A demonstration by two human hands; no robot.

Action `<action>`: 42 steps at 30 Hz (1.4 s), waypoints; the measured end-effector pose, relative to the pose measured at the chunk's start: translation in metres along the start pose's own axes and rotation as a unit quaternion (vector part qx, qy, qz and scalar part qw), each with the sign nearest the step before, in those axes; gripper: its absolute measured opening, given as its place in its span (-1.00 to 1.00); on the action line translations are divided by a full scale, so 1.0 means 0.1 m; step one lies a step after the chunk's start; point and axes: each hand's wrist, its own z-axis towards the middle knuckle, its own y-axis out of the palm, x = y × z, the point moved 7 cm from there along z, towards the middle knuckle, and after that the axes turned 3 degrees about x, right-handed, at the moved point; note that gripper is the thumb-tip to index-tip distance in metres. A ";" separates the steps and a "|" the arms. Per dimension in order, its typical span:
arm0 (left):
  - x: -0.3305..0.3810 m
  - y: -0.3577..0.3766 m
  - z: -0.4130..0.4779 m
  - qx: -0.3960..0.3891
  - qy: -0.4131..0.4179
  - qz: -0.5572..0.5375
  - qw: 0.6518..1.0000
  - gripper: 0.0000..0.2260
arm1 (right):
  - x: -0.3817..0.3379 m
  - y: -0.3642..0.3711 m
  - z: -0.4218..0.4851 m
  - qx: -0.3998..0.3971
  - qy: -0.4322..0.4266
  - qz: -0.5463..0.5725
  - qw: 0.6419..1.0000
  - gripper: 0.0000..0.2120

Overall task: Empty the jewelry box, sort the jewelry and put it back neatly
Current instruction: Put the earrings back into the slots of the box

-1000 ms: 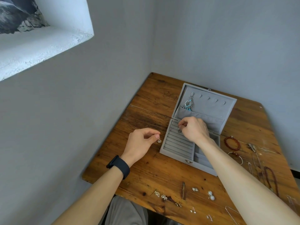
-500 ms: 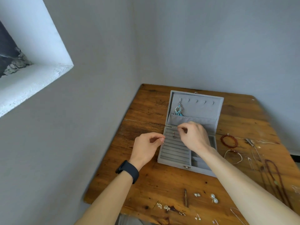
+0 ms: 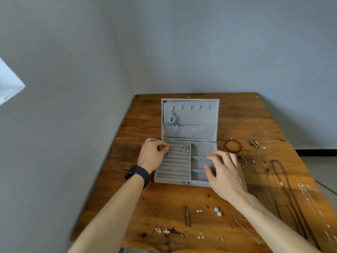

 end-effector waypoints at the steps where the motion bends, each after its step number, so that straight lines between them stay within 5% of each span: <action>1: 0.00 0.01 0.01 0.005 -0.005 -0.003 1.000 -0.90 | 0.00 0.01 -0.01 0.000 0.000 0.001 1.000 -0.75; 21: 0.05 0.08 0.03 0.069 -0.052 0.026 0.996 -0.89 | 0.00 0.05 -0.05 0.031 -0.007 0.022 0.999 -0.82; 34: 0.21 0.08 -0.09 0.048 0.089 0.308 0.946 -0.67 | 0.01 0.06 -0.06 0.028 -0.003 0.033 0.999 -0.80; 42: 0.20 0.08 -0.12 0.002 0.085 0.284 0.955 -0.63 | 0.01 0.04 -0.05 0.015 -0.008 0.029 0.999 -0.78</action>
